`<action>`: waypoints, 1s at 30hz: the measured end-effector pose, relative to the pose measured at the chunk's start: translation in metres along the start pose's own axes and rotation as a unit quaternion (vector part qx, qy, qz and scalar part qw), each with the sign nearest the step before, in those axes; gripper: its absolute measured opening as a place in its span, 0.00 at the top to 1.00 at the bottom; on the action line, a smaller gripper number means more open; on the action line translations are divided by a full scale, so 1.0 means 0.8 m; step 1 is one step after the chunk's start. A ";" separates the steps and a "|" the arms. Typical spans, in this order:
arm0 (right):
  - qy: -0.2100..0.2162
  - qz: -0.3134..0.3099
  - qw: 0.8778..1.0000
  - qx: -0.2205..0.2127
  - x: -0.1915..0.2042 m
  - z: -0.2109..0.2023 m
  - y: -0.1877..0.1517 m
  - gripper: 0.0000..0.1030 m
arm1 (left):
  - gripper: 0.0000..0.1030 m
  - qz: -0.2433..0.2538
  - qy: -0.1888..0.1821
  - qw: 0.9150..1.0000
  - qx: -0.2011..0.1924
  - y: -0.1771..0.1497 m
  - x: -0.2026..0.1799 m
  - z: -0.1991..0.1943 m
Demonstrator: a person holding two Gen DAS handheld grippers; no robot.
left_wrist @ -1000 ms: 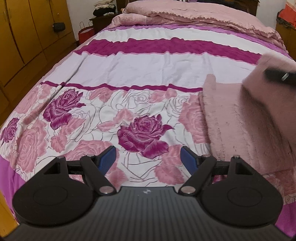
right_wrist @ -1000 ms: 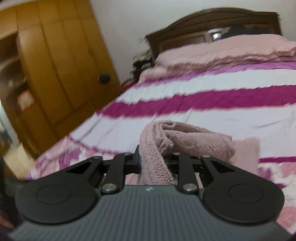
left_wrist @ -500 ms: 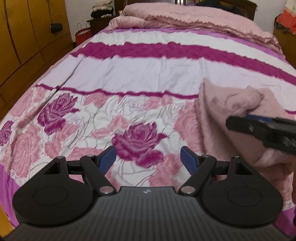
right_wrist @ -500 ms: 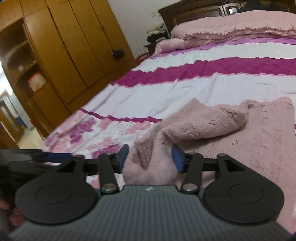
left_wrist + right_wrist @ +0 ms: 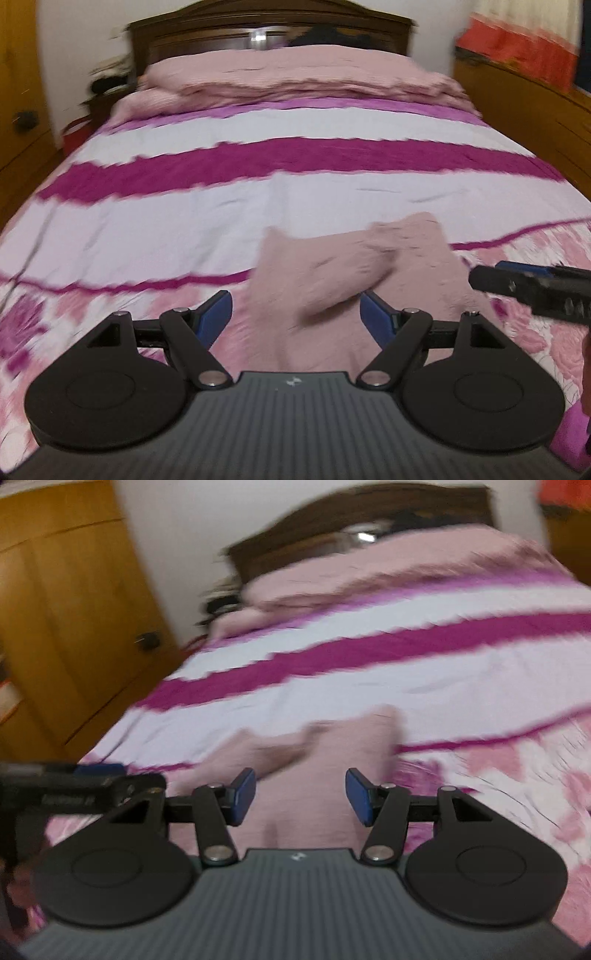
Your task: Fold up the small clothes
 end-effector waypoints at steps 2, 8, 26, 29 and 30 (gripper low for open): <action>-0.012 0.035 0.999 0.006 -0.031 0.003 -0.002 0.44 | 0.21 0.022 -0.013 1.000 0.003 0.003 -0.017 0.022; -0.032 0.063 0.997 0.018 -0.073 0.021 -0.014 0.44 | 0.21 0.042 -0.037 0.998 0.026 0.001 -0.037 0.093; 0.025 -0.041 0.998 0.026 -0.011 0.070 -0.028 0.44 | 0.88 -0.129 0.025 0.991 0.001 -0.017 0.081 0.101; 0.025 -0.037 0.999 0.026 -0.011 0.066 -0.025 0.44 | 0.87 -0.121 0.013 0.993 -0.004 -0.014 0.078 0.087; 0.028 -0.029 0.999 0.026 -0.015 0.063 -0.023 0.44 | 0.87 -0.118 0.008 0.993 -0.003 -0.014 0.078 0.080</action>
Point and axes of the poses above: each gripper's, at about its wrist camera, not at the fingertips, and z roughly the way its jaws point, x to its left, y to its top, the point moved 6 cm from there along z, roughly the way its jaws point, and after that the axes turned 2 degrees about z, right-handed, at the moved point
